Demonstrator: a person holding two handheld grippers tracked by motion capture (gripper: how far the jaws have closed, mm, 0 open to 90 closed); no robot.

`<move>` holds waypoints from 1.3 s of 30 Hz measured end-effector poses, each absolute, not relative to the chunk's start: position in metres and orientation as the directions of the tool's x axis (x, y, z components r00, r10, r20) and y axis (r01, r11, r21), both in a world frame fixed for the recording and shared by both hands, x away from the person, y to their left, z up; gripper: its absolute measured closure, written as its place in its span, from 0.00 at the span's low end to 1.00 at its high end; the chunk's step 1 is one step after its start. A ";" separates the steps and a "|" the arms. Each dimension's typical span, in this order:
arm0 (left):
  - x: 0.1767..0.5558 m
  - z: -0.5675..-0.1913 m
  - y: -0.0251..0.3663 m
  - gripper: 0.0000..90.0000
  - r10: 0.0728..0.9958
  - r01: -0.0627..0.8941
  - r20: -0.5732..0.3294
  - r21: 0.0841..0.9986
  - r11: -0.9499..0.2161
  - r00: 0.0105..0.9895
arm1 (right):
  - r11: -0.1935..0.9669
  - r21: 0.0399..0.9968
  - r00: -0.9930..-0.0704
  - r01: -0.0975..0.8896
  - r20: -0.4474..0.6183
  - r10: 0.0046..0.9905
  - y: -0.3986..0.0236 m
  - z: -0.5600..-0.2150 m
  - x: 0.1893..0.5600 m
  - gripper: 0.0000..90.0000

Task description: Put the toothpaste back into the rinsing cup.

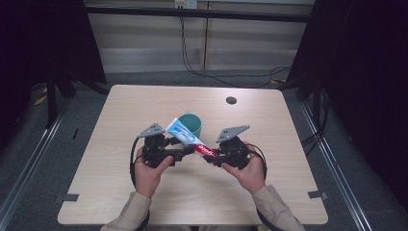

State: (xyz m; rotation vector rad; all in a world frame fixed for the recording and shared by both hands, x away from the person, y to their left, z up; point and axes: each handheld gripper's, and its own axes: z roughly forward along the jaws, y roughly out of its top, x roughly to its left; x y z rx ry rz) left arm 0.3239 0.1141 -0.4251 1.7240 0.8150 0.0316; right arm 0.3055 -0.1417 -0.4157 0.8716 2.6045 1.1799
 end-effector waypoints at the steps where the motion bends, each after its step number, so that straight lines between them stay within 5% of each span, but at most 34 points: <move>1: 0.324 -0.425 0.114 0.34 0.529 0.498 -0.383 0.863 -0.087 0.757 | 0.521 0.728 -0.819 0.445 0.097 0.565 -0.142 -0.416 0.305 0.81; 22: 0.329 -0.418 0.106 0.52 0.548 0.520 -0.440 0.854 0.011 0.711 | 0.498 0.761 -0.832 0.415 0.095 0.547 -0.126 -0.432 0.298 0.80; 25: 0.329 -0.415 0.105 0.61 0.541 0.512 -0.441 0.859 0.023 0.716 | 0.498 0.767 -0.833 0.405 0.084 0.547 -0.125 -0.432 0.297 0.78; 33: 0.324 -0.403 0.097 0.80 0.503 0.467 -0.398 0.884 -0.012 0.767 | 0.481 0.785 -0.833 0.391 0.080 0.547 -0.124 -0.436 0.295 0.66; 39: 0.326 -0.396 0.100 0.82 0.529 0.440 -0.353 0.897 -0.044 0.772 | 0.438 0.808 -0.836 0.394 0.116 0.537 -0.142 -0.436 0.294 0.39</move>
